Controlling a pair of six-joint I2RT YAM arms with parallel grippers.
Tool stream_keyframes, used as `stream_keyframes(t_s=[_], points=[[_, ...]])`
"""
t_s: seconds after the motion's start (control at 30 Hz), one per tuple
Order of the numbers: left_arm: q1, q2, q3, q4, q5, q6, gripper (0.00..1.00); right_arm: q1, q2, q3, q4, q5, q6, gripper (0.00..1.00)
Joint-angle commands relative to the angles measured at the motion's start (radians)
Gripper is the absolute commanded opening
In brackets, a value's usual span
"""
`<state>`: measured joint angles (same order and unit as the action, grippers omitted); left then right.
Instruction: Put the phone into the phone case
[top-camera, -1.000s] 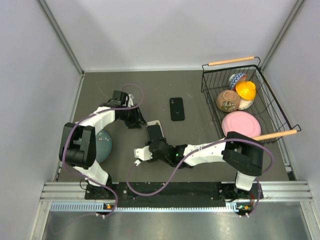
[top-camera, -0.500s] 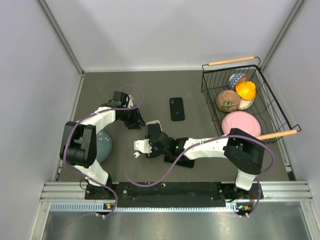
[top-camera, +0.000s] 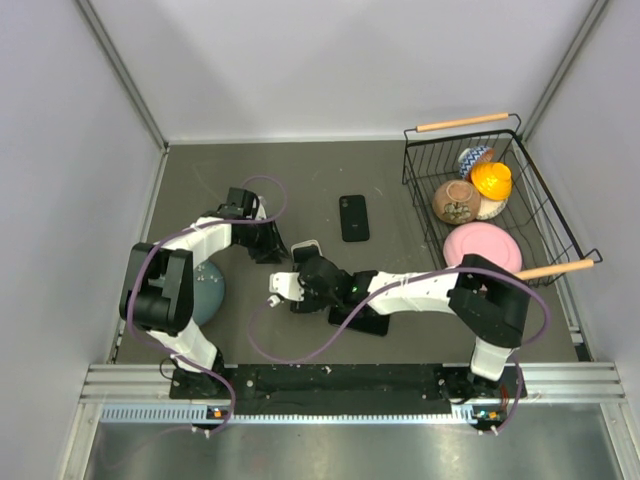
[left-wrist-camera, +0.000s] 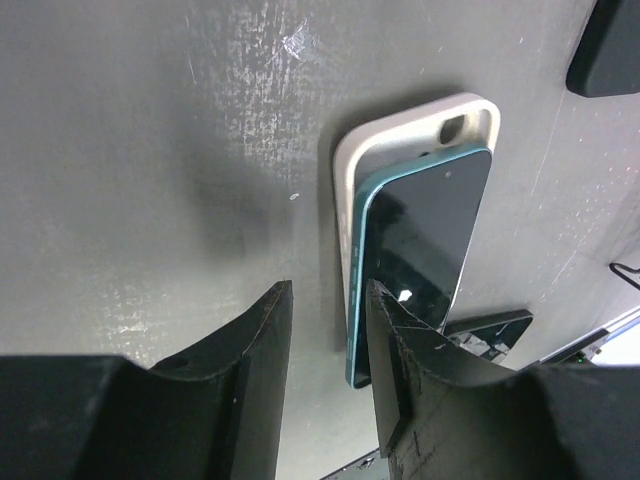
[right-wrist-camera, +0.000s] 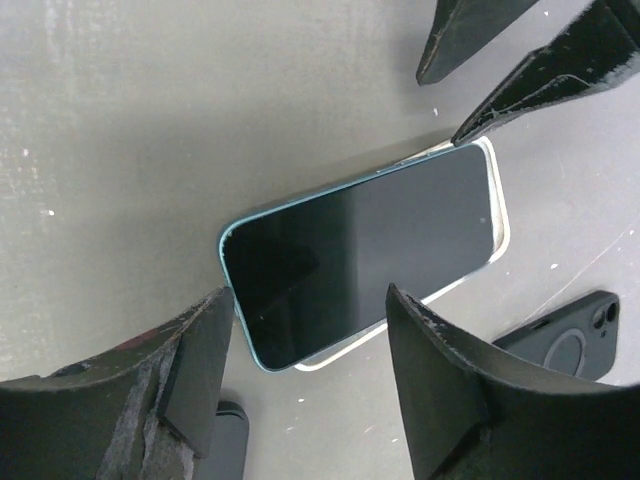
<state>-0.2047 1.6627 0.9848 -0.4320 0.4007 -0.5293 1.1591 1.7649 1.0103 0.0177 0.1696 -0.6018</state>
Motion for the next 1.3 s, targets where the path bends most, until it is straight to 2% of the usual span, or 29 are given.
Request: stream_keyframes(t_s=[0.0, 0.13, 0.37, 0.63, 0.77, 0.93, 1.27], points=[[-0.004, -0.027, -0.012, 0.041, 0.010, -0.005, 0.40, -0.022, -0.073, 0.053, -0.015, -0.105, 0.117, 0.65], [-0.007, -0.035, -0.017, 0.045, 0.015, -0.006, 0.40, -0.045, -0.137, 0.037, -0.047, -0.165, 0.219, 0.73], [-0.021, -0.032, -0.029, 0.067, 0.044, -0.023, 0.40, -0.168, -0.208, 0.042, -0.073, -0.347, 0.479, 0.70], [-0.036, -0.011, -0.032, 0.085, 0.061, -0.035, 0.38, -0.229, -0.137, 0.108, -0.153, -0.335, 0.741, 0.66], [-0.045, -0.004, -0.043, 0.101, 0.061, -0.041, 0.37, -0.248, -0.105, 0.108, -0.177, -0.308, 0.796, 0.66], [-0.052, 0.008, -0.055, 0.098, 0.043, -0.031, 0.37, -0.300, -0.071, 0.097, -0.205, -0.369, 0.858, 0.67], [-0.067, 0.016, -0.080, 0.122, 0.072, -0.058, 0.34, -0.306, 0.005, 0.079, -0.205, -0.398, 0.861, 0.65]])
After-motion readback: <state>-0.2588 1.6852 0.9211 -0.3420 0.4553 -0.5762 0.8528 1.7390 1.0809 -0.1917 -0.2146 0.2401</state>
